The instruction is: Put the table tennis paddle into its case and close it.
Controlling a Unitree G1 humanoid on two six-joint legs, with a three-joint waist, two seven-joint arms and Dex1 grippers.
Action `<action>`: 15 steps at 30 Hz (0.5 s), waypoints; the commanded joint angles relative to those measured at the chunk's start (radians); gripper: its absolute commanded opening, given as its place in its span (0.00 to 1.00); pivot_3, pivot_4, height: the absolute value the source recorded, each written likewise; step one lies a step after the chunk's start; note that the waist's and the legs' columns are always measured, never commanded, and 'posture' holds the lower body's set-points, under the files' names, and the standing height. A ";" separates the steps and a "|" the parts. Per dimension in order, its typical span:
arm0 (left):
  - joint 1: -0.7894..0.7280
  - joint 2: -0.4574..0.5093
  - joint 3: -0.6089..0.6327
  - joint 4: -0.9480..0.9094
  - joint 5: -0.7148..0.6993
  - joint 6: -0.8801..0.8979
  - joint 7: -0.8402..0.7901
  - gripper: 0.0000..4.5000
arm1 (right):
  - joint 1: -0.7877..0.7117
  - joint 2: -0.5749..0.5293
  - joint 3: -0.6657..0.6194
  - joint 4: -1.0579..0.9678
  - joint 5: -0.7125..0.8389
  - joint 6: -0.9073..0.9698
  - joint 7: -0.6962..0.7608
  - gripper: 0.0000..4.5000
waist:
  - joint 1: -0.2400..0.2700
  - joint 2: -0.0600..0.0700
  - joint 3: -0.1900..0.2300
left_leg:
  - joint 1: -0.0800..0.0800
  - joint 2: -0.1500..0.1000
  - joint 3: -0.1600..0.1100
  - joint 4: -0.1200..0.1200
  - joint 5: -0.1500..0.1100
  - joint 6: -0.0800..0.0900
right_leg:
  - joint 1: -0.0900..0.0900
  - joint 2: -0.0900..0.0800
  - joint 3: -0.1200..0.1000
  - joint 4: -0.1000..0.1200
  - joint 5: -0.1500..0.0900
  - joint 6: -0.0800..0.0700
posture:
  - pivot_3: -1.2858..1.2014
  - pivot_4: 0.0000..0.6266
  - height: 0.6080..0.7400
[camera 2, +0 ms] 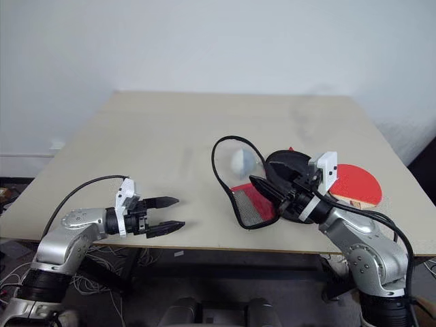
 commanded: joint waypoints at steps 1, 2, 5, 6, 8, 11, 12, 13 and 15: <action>-0.023 0.011 0.020 -0.026 0.006 -0.018 0.008 1.00 | -0.036 -0.003 -0.013 0.002 -0.008 -0.020 0.008 0.86 | 0.000 0.000 0.000 | 0.000 0.000 0.000 0.000 0.000 0.000 | 0.000 0.000 0.000 0.000 0.000 0.000 | 0.52 0.00 1.00; -0.029 0.008 0.017 -0.020 0.008 -0.019 0.011 1.00 | -0.036 -0.005 -0.013 0.009 -0.016 -0.026 0.010 0.86 | 0.000 0.000 0.000 | 0.000 0.000 0.000 0.000 0.000 0.000 | 0.000 0.000 0.000 0.000 0.000 0.000 | 0.52 0.00 1.00; -0.037 0.008 0.010 -0.022 0.007 -0.005 0.012 1.00 | -0.041 -0.001 -0.035 0.024 -0.016 -0.035 0.005 0.86 | 0.000 0.000 0.000 | 0.000 0.000 0.000 0.000 0.000 0.000 | 0.000 0.000 0.000 0.000 0.000 0.000 | 0.52 0.00 1.00; -0.037 0.008 0.008 -0.024 0.005 -0.003 0.009 1.00 | -0.044 -0.002 -0.042 0.027 -0.014 -0.033 0.000 0.86 | 0.000 0.000 0.000 | 0.000 0.000 0.000 0.000 0.000 0.000 | 0.000 0.000 0.000 0.000 0.000 0.000 | 0.52 0.00 1.00; -0.036 0.005 0.003 -0.032 0.004 0.001 0.010 1.00 | -0.044 -0.013 -0.059 0.039 -0.023 -0.032 -0.008 0.86 | 0.000 0.000 0.000 | 0.000 0.000 0.000 0.000 0.000 0.000 | 0.000 0.000 0.000 0.000 0.000 0.000 | 0.52 0.00 1.00; -0.039 -0.003 -0.007 -0.041 -0.003 0.014 0.008 1.00 | -0.048 -0.037 -0.081 0.093 -0.067 -0.013 -0.048 0.86 | 0.001 0.000 0.000 | 0.000 0.000 0.000 0.000 0.000 0.000 | 0.000 0.000 0.000 0.000 0.000 0.000 | 0.52 0.00 1.00; -0.040 -0.004 -0.013 -0.033 -0.001 0.011 0.000 1.00 | -0.052 -0.045 -0.083 0.120 -0.098 -0.004 -0.076 0.86 | 0.000 0.000 0.000 | 0.000 0.000 0.000 0.000 0.000 0.000 | 0.000 0.000 0.000 0.000 0.000 0.000 | 0.52 0.00 1.00; -0.041 -0.008 -0.021 -0.029 0.005 0.007 -0.003 1.00 | -0.052 -0.054 -0.086 0.141 -0.123 -0.004 -0.095 0.86 | 0.001 0.000 0.000 | 0.000 0.000 0.000 0.000 0.000 0.000 | 0.000 0.000 0.000 0.000 0.000 0.000 | 0.52 0.00 1.00; -0.046 -0.024 -0.045 -0.015 0.024 -0.011 -0.003 1.00 | -0.045 -0.065 -0.115 0.179 -0.156 -0.012 -0.128 0.86 | 0.001 0.000 0.000 | 0.000 0.000 0.000 0.000 0.000 0.000 | 0.000 0.000 0.000 0.000 0.000 0.000 | 0.52 0.00 1.00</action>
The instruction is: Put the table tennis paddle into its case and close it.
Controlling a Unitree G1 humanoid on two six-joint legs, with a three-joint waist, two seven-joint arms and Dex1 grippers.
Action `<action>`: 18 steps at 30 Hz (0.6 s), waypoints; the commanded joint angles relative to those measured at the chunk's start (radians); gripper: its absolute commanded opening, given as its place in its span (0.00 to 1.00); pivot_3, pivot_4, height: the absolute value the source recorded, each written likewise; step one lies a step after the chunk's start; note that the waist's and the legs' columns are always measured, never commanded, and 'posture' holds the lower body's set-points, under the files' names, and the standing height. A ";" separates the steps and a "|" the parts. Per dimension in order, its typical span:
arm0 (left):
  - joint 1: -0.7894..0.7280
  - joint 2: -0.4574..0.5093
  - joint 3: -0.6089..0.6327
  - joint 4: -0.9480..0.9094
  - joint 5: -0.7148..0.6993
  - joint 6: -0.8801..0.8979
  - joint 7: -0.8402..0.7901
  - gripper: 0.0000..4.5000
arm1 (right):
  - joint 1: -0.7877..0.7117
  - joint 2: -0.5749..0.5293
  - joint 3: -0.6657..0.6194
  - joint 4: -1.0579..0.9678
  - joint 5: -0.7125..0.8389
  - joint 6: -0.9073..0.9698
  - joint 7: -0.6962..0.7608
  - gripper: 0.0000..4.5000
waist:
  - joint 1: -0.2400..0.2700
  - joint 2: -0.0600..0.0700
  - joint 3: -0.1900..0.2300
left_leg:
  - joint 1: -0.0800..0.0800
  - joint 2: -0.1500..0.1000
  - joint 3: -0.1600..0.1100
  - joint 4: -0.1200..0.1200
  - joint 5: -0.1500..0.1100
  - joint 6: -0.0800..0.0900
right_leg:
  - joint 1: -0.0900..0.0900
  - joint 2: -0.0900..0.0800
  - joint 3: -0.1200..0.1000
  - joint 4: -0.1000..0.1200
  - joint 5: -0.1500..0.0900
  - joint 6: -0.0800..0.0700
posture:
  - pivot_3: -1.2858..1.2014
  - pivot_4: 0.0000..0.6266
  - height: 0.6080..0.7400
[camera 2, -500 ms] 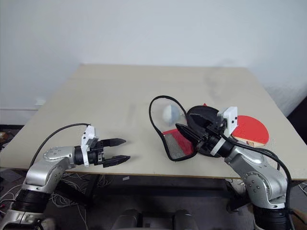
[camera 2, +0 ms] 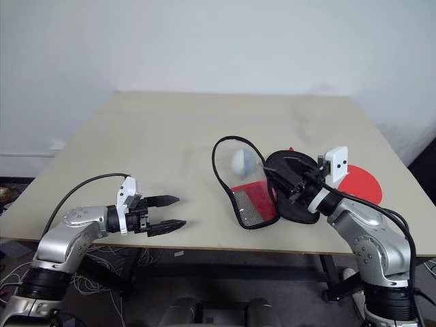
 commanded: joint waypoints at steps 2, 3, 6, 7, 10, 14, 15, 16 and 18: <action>-0.042 -0.038 -0.038 0.001 0.019 -0.024 -0.002 1.00 | -0.017 -0.021 -0.100 0.070 -0.048 -0.002 -0.073 0.86 | 0.001 0.001 0.000 | 0.000 0.000 0.000 0.000 0.000 0.000 | 0.000 0.000 0.000 0.000 0.000 0.000 | 0.52 0.00 1.00; -0.049 -0.049 -0.045 0.004 0.018 -0.020 -0.003 1.00 | -0.019 -0.025 -0.119 0.091 -0.052 0.001 -0.083 0.86 | 0.001 0.001 0.000 | 0.000 0.000 0.000 0.000 0.000 0.000 | 0.000 0.000 0.000 0.000 0.000 0.000 | 0.52 0.00 1.00; -0.065 -0.064 -0.064 0.023 0.030 -0.025 -0.013 1.00 | -0.026 -0.053 -0.152 0.148 -0.085 0.027 -0.114 0.86 | 0.000 0.001 0.000 | 0.000 0.000 0.000 0.000 0.000 0.000 | 0.001 0.000 0.000 0.000 0.000 0.000 | 0.52 0.00 1.00; -0.070 -0.064 -0.066 0.031 0.031 -0.028 -0.021 1.00 | -0.032 -0.062 -0.157 0.170 -0.100 0.036 -0.133 0.86 | 0.000 0.001 0.000 | 0.000 0.000 0.000 0.000 0.000 0.000 | 0.001 0.000 0.000 0.000 0.000 0.000 | 0.52 0.00 1.00; -0.089 -0.066 -0.075 0.063 0.039 -0.044 -0.045 1.00 | -0.049 -0.077 -0.179 0.230 -0.128 0.088 -0.189 0.86 | -0.002 0.001 0.000 | 0.000 0.000 0.000 0.000 0.000 0.000 | 0.000 0.000 0.000 0.000 0.000 0.000 | 0.52 0.00 1.00; -0.109 -0.084 -0.090 0.071 0.048 -0.039 -0.041 1.00 | -0.042 -0.090 -0.193 0.254 -0.164 0.101 -0.212 0.86 | -0.002 0.002 0.000 | 0.000 0.000 0.000 0.000 0.000 0.000 | 0.000 0.000 0.000 0.000 0.000 0.000 | 0.52 0.00 1.00; -0.120 -0.087 -0.097 0.072 0.049 -0.027 -0.044 1.00 | -0.039 -0.092 -0.194 0.264 -0.180 0.117 -0.232 0.86 | -0.001 0.002 0.000 | 0.000 0.000 0.000 0.000 0.000 0.000 | 0.000 0.000 0.000 0.000 0.000 0.000 | 0.52 0.00 1.00; -0.129 -0.090 -0.104 0.071 0.052 -0.017 -0.045 1.00 | -0.037 -0.094 -0.196 0.274 -0.191 0.128 -0.244 0.86 | 0.000 0.001 0.000 | 0.000 0.000 0.000 0.000 0.000 0.000 | 0.001 0.000 0.000 0.000 0.000 0.000 | 0.52 0.00 1.00; -0.161 -0.105 -0.120 0.079 0.057 0.014 -0.037 1.00 | -0.020 -0.095 -0.206 0.285 -0.203 0.155 -0.260 0.86 | 0.001 0.001 0.000 | 0.000 -0.001 0.000 0.001 0.000 0.000 | 0.001 0.000 0.000 0.000 0.000 0.000 | 0.52 0.00 1.00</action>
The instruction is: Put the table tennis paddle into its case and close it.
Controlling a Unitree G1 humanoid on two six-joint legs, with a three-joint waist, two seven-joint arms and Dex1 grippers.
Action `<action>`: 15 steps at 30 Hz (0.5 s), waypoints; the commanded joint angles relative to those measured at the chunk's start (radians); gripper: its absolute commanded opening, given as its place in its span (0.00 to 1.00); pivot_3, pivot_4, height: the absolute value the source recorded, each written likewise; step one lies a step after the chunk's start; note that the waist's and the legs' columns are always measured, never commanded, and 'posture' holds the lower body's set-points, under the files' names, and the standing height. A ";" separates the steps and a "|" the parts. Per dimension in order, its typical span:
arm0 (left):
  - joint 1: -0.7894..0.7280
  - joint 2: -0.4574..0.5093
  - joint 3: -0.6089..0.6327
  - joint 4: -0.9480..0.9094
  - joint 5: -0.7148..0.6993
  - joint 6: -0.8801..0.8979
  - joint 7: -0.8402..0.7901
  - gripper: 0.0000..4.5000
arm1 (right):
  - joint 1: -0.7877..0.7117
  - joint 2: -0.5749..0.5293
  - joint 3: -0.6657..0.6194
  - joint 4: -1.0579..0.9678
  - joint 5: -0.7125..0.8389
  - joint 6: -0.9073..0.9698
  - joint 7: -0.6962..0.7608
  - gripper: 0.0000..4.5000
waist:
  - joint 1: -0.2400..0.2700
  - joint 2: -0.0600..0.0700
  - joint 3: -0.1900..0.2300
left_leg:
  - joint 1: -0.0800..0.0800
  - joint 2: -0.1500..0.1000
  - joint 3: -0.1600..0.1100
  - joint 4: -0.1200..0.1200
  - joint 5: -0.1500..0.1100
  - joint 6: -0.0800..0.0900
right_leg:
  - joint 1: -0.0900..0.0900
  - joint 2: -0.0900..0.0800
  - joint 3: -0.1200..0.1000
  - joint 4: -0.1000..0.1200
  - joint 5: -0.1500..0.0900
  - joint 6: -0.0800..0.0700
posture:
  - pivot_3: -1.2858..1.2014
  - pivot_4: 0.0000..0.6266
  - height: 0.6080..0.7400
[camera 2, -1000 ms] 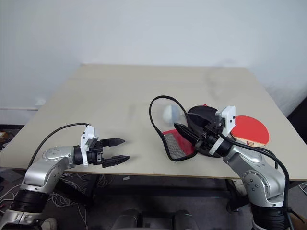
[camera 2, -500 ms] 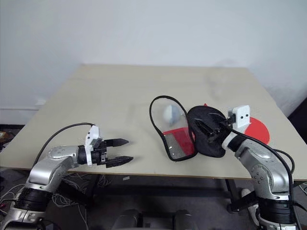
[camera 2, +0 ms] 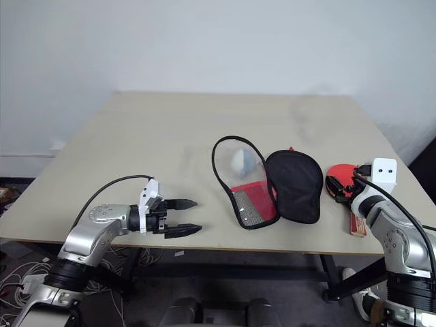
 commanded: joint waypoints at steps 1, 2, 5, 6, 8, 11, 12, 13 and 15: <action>-0.069 -0.017 -0.017 -0.010 0.002 0.037 0.008 1.00 | 0.012 -0.020 -0.047 -0.001 -0.028 0.031 -0.028 0.86 | 0.001 0.000 0.000 | 0.000 0.000 0.000 0.000 0.000 0.000 | 0.000 0.000 0.000 0.000 0.000 0.000 | 0.52 0.00 1.00; -0.080 -0.021 -0.020 -0.014 0.002 0.051 0.013 1.00 | 0.019 -0.018 -0.053 -0.008 -0.029 0.039 -0.030 0.86 | 0.001 0.000 0.000 | 0.000 0.000 0.000 0.000 0.000 0.000 | 0.000 0.000 0.000 0.000 0.000 0.000 | 0.52 0.00 1.00; -0.095 -0.029 -0.021 -0.032 -0.005 0.074 0.022 1.00 | 0.029 -0.013 -0.066 -0.021 -0.028 0.059 -0.038 0.86 | -0.004 0.001 0.000 | 0.000 0.000 0.000 0.000 0.000 0.000 | 0.000 0.000 0.000 0.000 0.000 0.000 | 0.52 0.00 1.00; -0.106 -0.034 -0.023 -0.049 -0.011 0.083 0.021 1.00 | 0.039 -0.008 -0.075 -0.026 -0.025 0.074 -0.046 0.86 | -0.005 0.001 0.000 | 0.000 0.000 0.000 0.000 0.000 0.000 | 0.000 0.000 0.000 0.000 0.000 0.000 | 0.52 0.00 1.00; -0.127 -0.040 -0.031 -0.073 -0.014 0.100 0.023 1.00 | 0.060 0.001 -0.087 -0.039 -0.024 0.087 -0.053 0.86 | -0.003 0.001 0.000 | 0.000 0.000 0.000 -0.001 0.000 0.000 | 0.000 0.000 0.000 0.000 0.000 0.000 | 0.52 0.00 1.00; -0.152 -0.049 -0.036 -0.078 -0.013 0.122 0.028 1.00 | 0.076 0.014 -0.092 -0.041 -0.034 0.091 -0.063 0.86 | -0.002 0.001 0.000 | 0.000 0.000 0.000 0.000 0.000 0.000 | 0.001 0.000 0.000 0.000 0.000 0.000 | 0.52 0.00 1.00; -0.160 -0.050 -0.040 -0.080 -0.009 0.130 0.029 1.00 | 0.077 0.019 -0.094 -0.033 -0.037 0.097 -0.070 0.86 | -0.002 0.001 0.000 | 0.000 0.000 0.000 0.000 0.000 0.000 | 0.001 0.000 0.000 0.000 0.000 0.000 | 0.52 0.00 1.00; -0.168 -0.051 -0.044 -0.084 -0.008 0.138 0.029 1.00 | 0.075 0.023 -0.095 -0.019 -0.044 0.103 -0.080 0.86 | -0.003 0.001 0.000 | 0.000 0.000 0.000 0.001 0.000 0.000 | 0.001 0.000 0.000 0.000 0.000 0.000 | 0.52 0.00 1.00; -0.184 -0.052 -0.045 -0.096 -0.014 0.163 0.033 1.00 | 0.073 0.026 -0.090 0.008 -0.062 0.122 -0.101 0.86 | -0.003 0.001 0.000 | 0.000 0.000 0.000 0.001 0.000 0.000 | 0.001 0.000 0.000 0.000 0.000 0.000 | 0.52 0.00 1.00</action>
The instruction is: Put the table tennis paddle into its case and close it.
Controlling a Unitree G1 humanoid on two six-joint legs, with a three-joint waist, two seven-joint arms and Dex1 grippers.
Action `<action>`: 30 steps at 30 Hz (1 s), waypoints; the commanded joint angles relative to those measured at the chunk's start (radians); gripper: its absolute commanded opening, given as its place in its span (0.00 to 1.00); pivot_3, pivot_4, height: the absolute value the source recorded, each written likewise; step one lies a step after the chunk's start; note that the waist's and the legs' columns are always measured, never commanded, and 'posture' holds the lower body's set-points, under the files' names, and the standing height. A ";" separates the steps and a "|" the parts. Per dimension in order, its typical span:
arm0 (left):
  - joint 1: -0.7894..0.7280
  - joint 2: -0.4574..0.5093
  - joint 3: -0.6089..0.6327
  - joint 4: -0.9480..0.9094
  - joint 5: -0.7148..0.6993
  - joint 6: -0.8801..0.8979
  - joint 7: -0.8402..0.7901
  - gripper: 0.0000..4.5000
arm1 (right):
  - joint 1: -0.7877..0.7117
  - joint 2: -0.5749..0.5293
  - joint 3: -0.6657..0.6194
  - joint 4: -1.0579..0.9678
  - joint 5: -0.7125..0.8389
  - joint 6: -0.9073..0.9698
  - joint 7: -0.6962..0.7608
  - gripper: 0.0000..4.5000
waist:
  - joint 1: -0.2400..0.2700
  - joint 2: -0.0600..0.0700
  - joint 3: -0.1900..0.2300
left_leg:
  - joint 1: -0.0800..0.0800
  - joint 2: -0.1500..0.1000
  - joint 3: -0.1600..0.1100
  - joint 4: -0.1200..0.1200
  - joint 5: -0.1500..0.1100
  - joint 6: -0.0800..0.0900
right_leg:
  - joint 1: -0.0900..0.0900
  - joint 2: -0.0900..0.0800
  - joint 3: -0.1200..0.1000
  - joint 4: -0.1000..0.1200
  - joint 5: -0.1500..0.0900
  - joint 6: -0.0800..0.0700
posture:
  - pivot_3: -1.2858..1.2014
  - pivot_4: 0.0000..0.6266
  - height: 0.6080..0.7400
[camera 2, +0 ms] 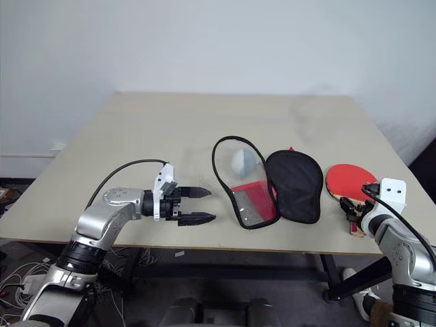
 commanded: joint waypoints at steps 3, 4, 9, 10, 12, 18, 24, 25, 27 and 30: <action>-0.066 -0.012 -0.001 -0.052 -0.020 0.057 0.021 1.00 | -0.018 0.014 -0.027 0.039 -0.051 0.019 -0.068 0.86 | 0.001 0.000 0.000 | 0.000 0.000 0.000 0.000 0.000 0.000 | 0.000 0.000 0.000 0.000 0.000 0.000 | 0.52 0.00 1.00; -0.071 -0.014 -0.004 -0.055 -0.019 0.065 0.026 1.00 | -0.019 0.017 -0.024 0.041 -0.054 0.012 -0.066 0.86 | 0.000 0.000 0.000 | 0.000 0.000 0.000 0.000 0.000 0.000 | 0.000 0.000 0.000 0.000 0.000 0.000 | 0.52 0.00 1.00; -0.063 -0.013 -0.013 -0.122 -0.031 0.106 0.039 1.00 | -0.029 0.021 -0.015 0.048 -0.066 0.020 -0.064 0.86 | -0.001 0.001 0.000 | 0.000 0.000 0.000 -0.001 0.000 0.000 | 0.000 0.000 0.000 0.000 0.000 0.000 | 0.52 0.00 1.00; -0.062 -0.014 -0.012 -0.131 -0.033 0.114 0.042 1.00 | -0.036 0.020 -0.015 0.058 -0.069 0.016 -0.063 0.86 | -0.001 0.001 0.000 | 0.000 0.000 0.000 -0.001 0.000 0.000 | 0.000 0.000 0.000 0.000 0.000 0.000 | 0.52 0.00 1.00; -0.064 -0.018 -0.003 -0.139 -0.036 0.129 0.056 1.00 | -0.057 0.020 -0.017 0.083 -0.072 0.010 -0.060 0.86 | -0.001 0.001 0.000 | 0.000 0.000 0.000 -0.001 0.000 0.000 | 0.000 0.000 0.000 0.000 0.000 0.000 | 0.52 0.00 1.00; -0.048 0.011 0.004 -0.138 -0.037 0.128 0.041 1.00 | -0.142 0.005 0.009 0.207 -0.101 0.041 -0.056 0.73 | -0.010 -0.001 0.000 | 0.001 0.000 0.000 0.000 0.000 0.000 | 0.000 0.000 0.000 0.000 0.000 0.000 | 0.52 0.00 1.00; -0.030 0.023 0.003 -0.093 -0.022 0.074 0.033 1.00 | -0.207 -0.009 -0.015 0.282 -0.086 0.100 -0.030 0.28 | -0.021 -0.007 0.000 | 0.007 -0.001 -0.001 0.002 0.000 0.000 | 0.010 0.000 0.001 -0.004 0.000 -0.001 | 0.52 0.00 1.00; -0.025 0.024 0.001 -0.089 -0.019 0.065 0.033 1.00 | -0.212 -0.012 -0.019 0.288 -0.085 0.107 -0.026 0.25 | -0.021 -0.007 0.000 | 0.008 -0.001 -0.001 0.002 0.000 0.000 | 0.011 0.000 0.001 -0.004 0.000 -0.001 | 0.52 0.00 1.00; -0.018 0.022 -0.006 -0.089 -0.016 0.055 0.038 1.00 | -0.219 -0.021 -0.021 0.299 -0.091 0.107 -0.024 0.25 | -0.021 -0.007 0.000 | 0.008 -0.001 -0.001 0.002 0.000 0.000 | 0.012 0.000 0.001 -0.004 -0.001 -0.001 | 0.52 0.00 1.00; -0.004 0.017 -0.009 -0.102 -0.016 0.055 0.047 1.00 | -0.229 -0.040 -0.026 0.243 -0.112 0.099 -0.048 0.25 | -0.021 -0.006 0.001 | 0.008 -0.001 -0.001 0.001 0.000 0.000 | 0.011 0.000 0.002 -0.004 0.000 -0.001 | 0.52 0.00 1.00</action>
